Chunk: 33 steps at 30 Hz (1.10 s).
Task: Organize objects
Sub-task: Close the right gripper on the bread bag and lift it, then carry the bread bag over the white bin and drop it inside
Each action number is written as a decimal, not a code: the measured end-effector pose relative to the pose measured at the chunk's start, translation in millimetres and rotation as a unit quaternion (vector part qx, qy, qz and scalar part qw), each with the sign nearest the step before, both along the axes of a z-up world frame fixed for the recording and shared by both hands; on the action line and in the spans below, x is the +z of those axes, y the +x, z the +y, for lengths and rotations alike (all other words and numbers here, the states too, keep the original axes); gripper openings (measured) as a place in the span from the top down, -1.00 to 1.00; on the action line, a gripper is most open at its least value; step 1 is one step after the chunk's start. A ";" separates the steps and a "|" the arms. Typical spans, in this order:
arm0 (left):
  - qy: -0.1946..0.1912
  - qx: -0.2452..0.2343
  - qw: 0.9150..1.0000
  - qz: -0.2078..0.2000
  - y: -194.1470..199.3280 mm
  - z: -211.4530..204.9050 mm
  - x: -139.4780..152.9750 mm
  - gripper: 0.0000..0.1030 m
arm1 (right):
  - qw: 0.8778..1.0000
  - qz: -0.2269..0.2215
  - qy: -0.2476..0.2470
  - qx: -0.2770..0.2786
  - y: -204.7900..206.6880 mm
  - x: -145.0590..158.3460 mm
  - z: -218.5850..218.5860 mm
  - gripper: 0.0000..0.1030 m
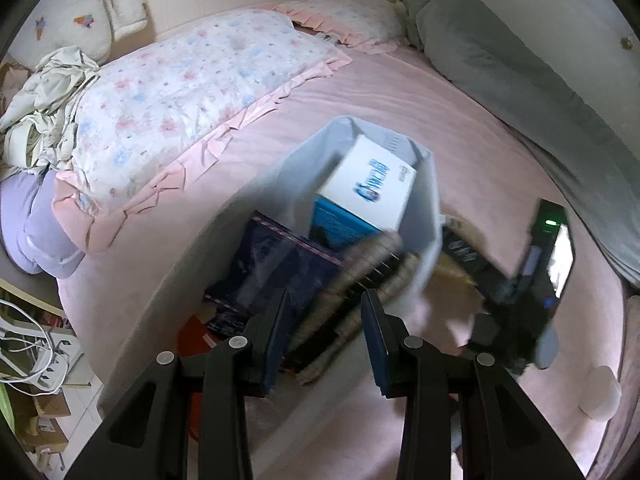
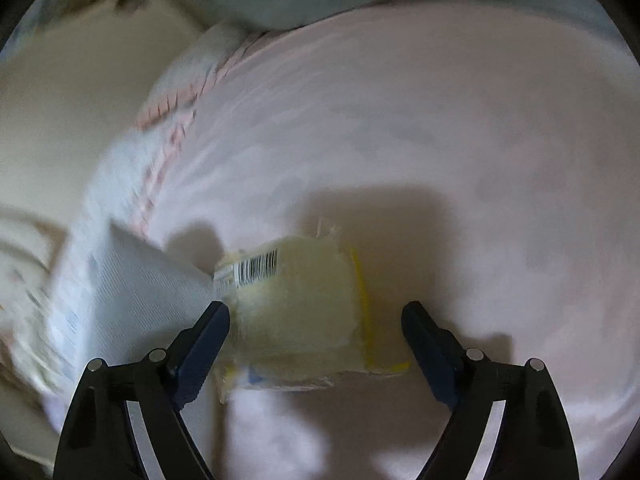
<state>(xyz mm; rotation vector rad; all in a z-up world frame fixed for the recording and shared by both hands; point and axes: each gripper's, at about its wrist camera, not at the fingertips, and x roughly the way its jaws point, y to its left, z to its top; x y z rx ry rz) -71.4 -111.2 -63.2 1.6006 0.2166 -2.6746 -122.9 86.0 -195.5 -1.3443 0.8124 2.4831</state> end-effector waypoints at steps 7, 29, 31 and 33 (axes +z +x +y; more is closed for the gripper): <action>-0.002 0.001 1.000 0.000 0.0 -1.4 -0.2 0.29 | 0.997 0.005 0.069 0.026 3.8 -5.9 -12.2 -0.77; 0.050 0.010 0.996 0.067 18.4 5.2 32.9 0.29 | 0.944 0.137 -0.296 0.044 79.1 75.9 22.6 -0.04; 0.015 0.037 0.997 0.060 21.4 -1.6 37.8 0.30 | 0.943 0.132 -0.298 0.072 77.3 83.8 8.8 -0.04; -0.013 0.062 0.997 0.043 23.4 -8.5 40.6 0.31 | 0.937 0.125 -0.310 0.102 65.9 85.6 -5.2 -0.07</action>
